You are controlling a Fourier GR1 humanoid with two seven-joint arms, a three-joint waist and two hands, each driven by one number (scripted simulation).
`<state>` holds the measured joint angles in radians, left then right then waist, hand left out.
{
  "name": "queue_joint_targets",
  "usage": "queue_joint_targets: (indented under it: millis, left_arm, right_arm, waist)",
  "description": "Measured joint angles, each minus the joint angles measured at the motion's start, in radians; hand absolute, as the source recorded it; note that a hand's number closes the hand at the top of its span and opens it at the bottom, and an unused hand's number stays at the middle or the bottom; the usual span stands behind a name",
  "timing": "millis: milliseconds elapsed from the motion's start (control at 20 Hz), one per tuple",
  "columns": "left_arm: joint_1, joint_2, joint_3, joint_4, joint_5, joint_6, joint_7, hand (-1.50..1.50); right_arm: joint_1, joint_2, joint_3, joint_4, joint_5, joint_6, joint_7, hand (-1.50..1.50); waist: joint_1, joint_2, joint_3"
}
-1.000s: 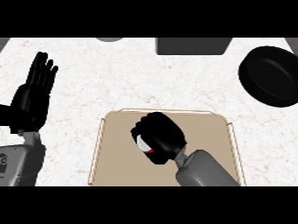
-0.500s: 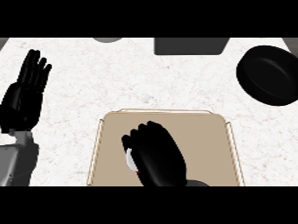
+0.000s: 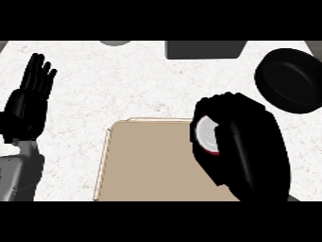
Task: Pick the can from the tray and place it in the pot
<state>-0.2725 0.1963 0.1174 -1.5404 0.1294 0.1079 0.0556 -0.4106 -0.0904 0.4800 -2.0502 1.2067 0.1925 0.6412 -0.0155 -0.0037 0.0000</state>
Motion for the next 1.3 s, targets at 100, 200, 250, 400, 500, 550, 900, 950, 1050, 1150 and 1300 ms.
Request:
queue_joint_targets:
  millis: [100,200,250,400,500,550,900,950,1050,1150,1300]
  left_arm:
    - [0.0,-0.007,-0.009,-0.008,-0.01,0.007,0.002,0.0]
    - [-0.002,-0.001,-0.002,-0.008,0.002,-0.005,0.003,0.0]
    - [-0.004,-0.001,-0.001,0.003,0.0,-0.008,-0.006,0.0]
    - [-0.01,0.0,0.005,0.013,0.003,-0.01,-0.004,0.0]
    - [-0.007,-0.002,0.003,0.009,0.001,-0.01,-0.004,0.0]
    - [-0.008,-0.003,-0.002,-0.004,-0.001,-0.007,0.011,0.0]
    - [-0.002,0.007,0.01,0.0,0.009,-0.032,-0.003,0.0]
    - [-0.01,0.001,0.006,0.006,0.003,-0.024,0.0,0.0]
    - [-0.031,0.003,0.007,0.021,-0.002,-0.022,-0.003,0.0]
    - [-0.029,-0.011,-0.005,0.013,-0.013,-0.01,0.0,0.0]
    - [-0.026,-0.006,-0.001,0.009,-0.006,-0.025,-0.004,0.0]
  right_arm:
    - [-0.008,-0.031,-0.091,-0.037,-0.022,0.003,-0.011,1.5]
    - [-0.029,-0.065,-0.199,-0.06,-0.069,0.019,-0.029,1.5]
    - [-0.032,-0.084,-0.251,-0.061,-0.092,0.021,-0.043,1.5]
    - [-0.029,-0.15,-0.396,-0.059,-0.173,0.051,-0.092,1.5]
    - [-0.014,-0.199,-0.496,-0.016,-0.232,0.05,-0.151,1.5]
    - [-0.009,-0.223,-0.537,0.015,-0.255,0.048,-0.183,1.5]
    - [-0.015,-0.369,-0.779,0.278,-0.386,-0.001,-0.415,1.5]
    - [-0.017,-0.385,-0.803,0.334,-0.393,-0.022,-0.456,1.5]
    - [-0.02,-0.413,-0.846,0.438,-0.42,-0.056,-0.542,1.5]
    - [-0.042,-0.442,-0.873,0.545,-0.438,-0.085,-0.619,1.5]
    - [-0.09,-0.48,-0.89,0.702,-0.446,-0.127,-0.713,1.5]
  waist:
    - [0.003,0.001,0.0]
    - [0.006,0.002,0.0]
    - [0.006,0.003,0.0]
    - [0.008,0.003,0.0]
    - [0.009,0.004,0.0]
    - [0.011,0.004,0.001]
    - [0.017,0.006,0.001]
    - [0.018,0.006,0.001]
    - [0.018,0.007,0.001]
    - [0.021,0.007,0.001]
    - [0.025,0.007,0.001]
